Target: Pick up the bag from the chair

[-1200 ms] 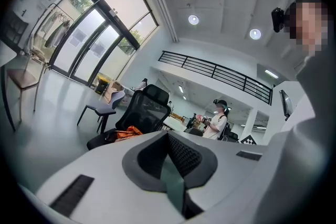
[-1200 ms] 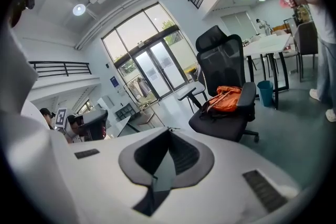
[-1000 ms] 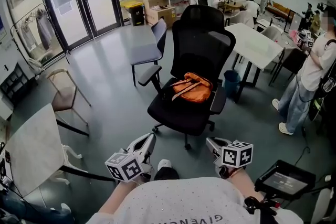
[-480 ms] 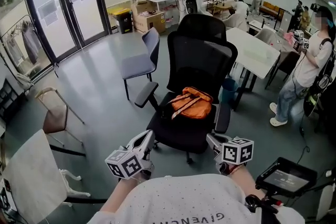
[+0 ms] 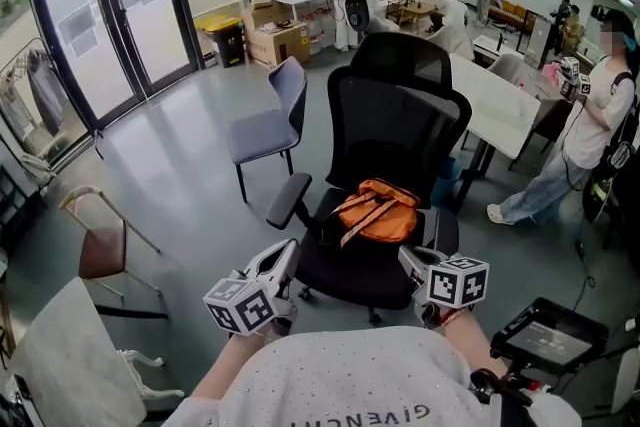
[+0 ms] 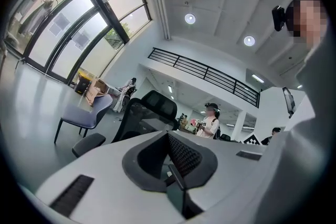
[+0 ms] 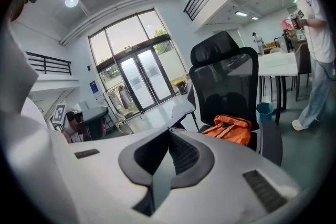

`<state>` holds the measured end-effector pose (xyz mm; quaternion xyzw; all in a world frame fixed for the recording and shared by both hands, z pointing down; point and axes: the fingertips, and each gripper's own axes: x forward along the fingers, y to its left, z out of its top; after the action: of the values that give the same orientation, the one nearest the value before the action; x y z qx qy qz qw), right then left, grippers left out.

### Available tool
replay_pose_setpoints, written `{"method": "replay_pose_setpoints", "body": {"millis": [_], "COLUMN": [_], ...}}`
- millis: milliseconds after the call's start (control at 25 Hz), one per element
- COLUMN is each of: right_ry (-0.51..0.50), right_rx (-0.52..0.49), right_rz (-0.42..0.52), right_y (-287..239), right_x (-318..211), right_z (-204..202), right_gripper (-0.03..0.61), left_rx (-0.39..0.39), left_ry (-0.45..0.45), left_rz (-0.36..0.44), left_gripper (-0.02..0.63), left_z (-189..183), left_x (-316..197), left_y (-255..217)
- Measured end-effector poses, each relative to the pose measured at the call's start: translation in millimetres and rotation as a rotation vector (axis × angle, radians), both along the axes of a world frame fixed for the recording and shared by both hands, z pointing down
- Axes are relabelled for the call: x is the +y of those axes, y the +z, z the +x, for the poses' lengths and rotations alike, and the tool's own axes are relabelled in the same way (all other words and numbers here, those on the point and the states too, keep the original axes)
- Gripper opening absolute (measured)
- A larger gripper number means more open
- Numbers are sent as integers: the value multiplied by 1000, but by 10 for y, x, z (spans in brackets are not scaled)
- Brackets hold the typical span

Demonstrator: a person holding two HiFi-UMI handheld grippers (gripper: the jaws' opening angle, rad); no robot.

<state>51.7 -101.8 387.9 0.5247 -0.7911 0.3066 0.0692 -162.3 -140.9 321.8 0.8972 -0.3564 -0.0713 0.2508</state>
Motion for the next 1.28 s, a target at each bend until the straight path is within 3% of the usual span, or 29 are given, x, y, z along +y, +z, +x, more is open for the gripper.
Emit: {"method": "replay_pose_setpoints", "body": {"millis": [240,400,920,1080,1280], "right_ry": [12,12,76,73,69], "right_rx": [12,43,7,25,89], "right_rz": [-29,-67,-140,-119,-17], "right_y": [51,218,423,425,393], "right_x": [-247,-351,-799,-987,-1242], "right_z": [-198,-135,-17,-34,102], "right_gripper": [6,6,6,6,5], "left_rx": [17,25,10,6,17], "left_ry": [44,68,96,90,65], "left_rz": [-28,-56,-130,-160,-182], "left_gripper": [12,12,12,12,12], "left_z": [-52,45,168,178,248], "left_x": [-261,-393,-888,-1037,-1381], "left_y": [43,198,409,519,598]}}
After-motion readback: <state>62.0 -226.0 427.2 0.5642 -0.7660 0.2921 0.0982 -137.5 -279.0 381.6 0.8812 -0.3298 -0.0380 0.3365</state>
